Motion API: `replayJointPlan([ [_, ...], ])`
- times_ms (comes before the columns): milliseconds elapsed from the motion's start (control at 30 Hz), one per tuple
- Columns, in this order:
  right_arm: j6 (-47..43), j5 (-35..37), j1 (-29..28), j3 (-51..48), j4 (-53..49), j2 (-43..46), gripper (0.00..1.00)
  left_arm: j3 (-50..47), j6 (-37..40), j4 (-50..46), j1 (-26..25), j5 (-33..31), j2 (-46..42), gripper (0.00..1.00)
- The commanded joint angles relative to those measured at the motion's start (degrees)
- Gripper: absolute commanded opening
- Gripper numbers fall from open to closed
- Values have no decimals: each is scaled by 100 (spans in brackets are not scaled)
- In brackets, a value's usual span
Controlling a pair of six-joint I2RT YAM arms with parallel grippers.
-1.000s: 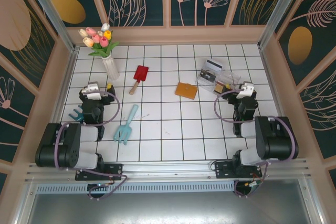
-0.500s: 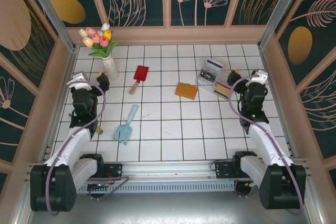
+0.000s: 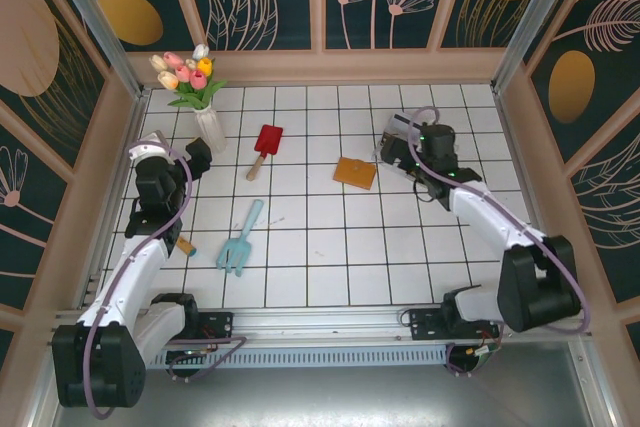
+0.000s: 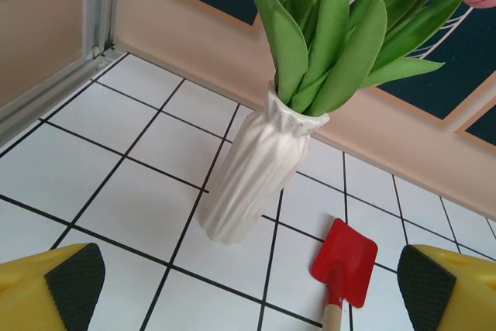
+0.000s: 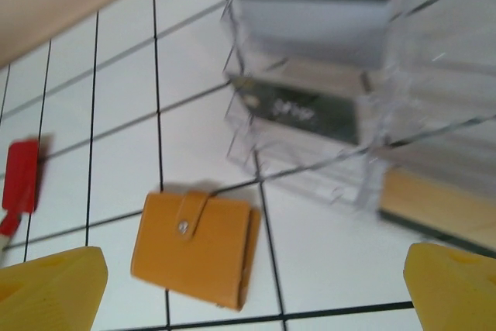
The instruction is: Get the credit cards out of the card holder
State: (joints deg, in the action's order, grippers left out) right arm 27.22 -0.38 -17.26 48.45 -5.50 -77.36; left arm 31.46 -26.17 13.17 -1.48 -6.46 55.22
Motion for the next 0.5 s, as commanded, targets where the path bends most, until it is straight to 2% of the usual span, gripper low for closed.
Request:
replayJointPlan([
  [0, 274, -111, -374, 399, -18, -412, 99, 90, 111, -174, 33, -11, -63, 99],
  [233, 293, 8, -980, 1302, -208, -1810, 98, -2, 61, 0, 32, 77, -29, 99],
  [467, 240, 341, -1106, 2265, -600, -2910, 95, 133, 77, -313, 33, -22, 86, 99],
])
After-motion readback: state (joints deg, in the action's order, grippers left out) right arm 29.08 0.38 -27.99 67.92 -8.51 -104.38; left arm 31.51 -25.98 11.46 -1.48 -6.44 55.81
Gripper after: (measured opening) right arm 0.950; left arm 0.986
